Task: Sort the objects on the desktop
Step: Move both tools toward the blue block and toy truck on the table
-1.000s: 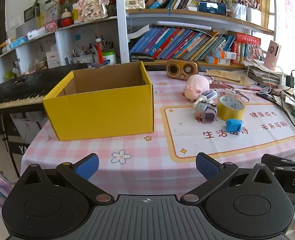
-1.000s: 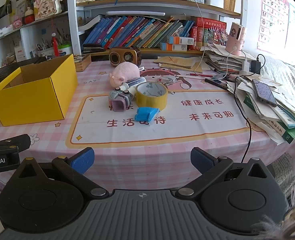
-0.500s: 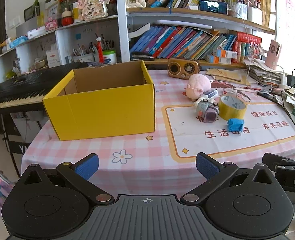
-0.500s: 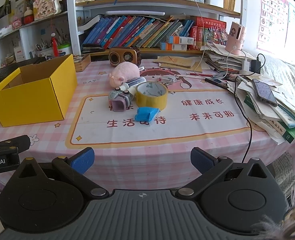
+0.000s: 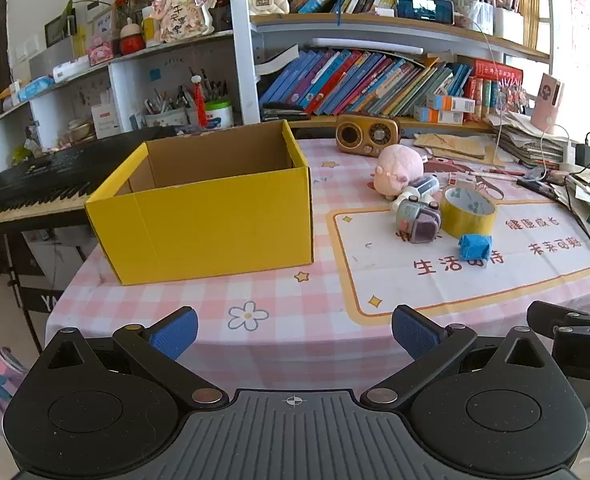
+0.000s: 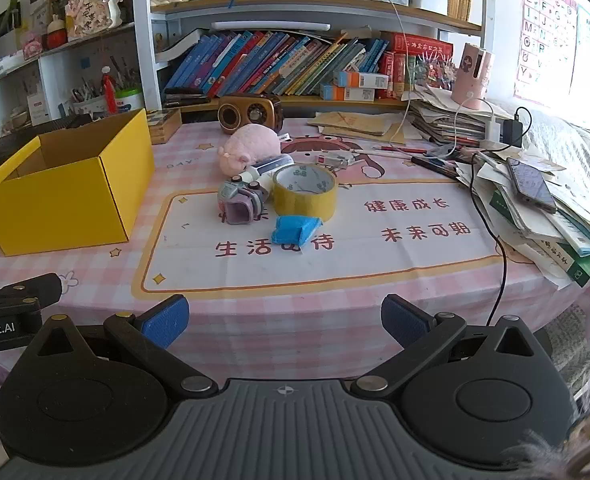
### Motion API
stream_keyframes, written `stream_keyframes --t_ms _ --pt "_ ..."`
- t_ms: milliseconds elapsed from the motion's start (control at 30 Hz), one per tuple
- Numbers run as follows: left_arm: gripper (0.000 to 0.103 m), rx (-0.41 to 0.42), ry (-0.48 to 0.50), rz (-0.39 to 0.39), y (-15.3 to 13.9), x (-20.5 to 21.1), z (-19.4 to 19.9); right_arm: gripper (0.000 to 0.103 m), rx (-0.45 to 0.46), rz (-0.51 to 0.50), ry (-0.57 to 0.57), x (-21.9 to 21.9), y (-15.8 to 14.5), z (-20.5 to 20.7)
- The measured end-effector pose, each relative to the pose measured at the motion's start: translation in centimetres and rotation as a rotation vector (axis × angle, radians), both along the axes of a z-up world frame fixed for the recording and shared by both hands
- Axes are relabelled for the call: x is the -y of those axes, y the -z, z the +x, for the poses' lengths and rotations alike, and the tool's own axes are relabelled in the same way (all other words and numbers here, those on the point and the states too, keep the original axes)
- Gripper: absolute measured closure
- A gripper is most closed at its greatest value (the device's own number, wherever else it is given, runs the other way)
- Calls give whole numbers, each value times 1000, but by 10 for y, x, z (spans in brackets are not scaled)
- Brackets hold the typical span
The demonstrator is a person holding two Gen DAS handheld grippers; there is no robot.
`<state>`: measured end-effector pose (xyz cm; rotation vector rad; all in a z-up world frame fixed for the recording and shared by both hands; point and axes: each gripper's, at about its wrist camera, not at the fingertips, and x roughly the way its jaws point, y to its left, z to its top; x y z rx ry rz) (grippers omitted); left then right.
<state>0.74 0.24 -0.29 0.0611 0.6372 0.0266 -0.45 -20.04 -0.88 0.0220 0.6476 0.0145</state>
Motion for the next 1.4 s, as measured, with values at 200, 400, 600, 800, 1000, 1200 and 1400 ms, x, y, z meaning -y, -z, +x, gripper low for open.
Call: stream_keyframes --t_ms 200,400,600,800,1000,1200,1400 --pt "0 -4 2 -9 1 -1 1 0 -1 4 -4 -4 5 5" --pt "0 -5 9 -16 0 -1 1 0 -5 3 -3 -5 7 7" --pt "0 -7 32 -42 0 -1 2 0 -5 2 -2 -6 7 8" --pt "0 -9 22 -45 -1 1 5 0 -3 4 -8 -5 7 9" --pt "0 -20 35 -30 0 7 9 0 -4 7 -13 -2 7 13" --pt "0 -17 48 -17 0 14 12 0 -14 9 -17 6 8 21" --pt "0 -16 61 -17 0 21 15 0 -22 12 -22 12 9 26"
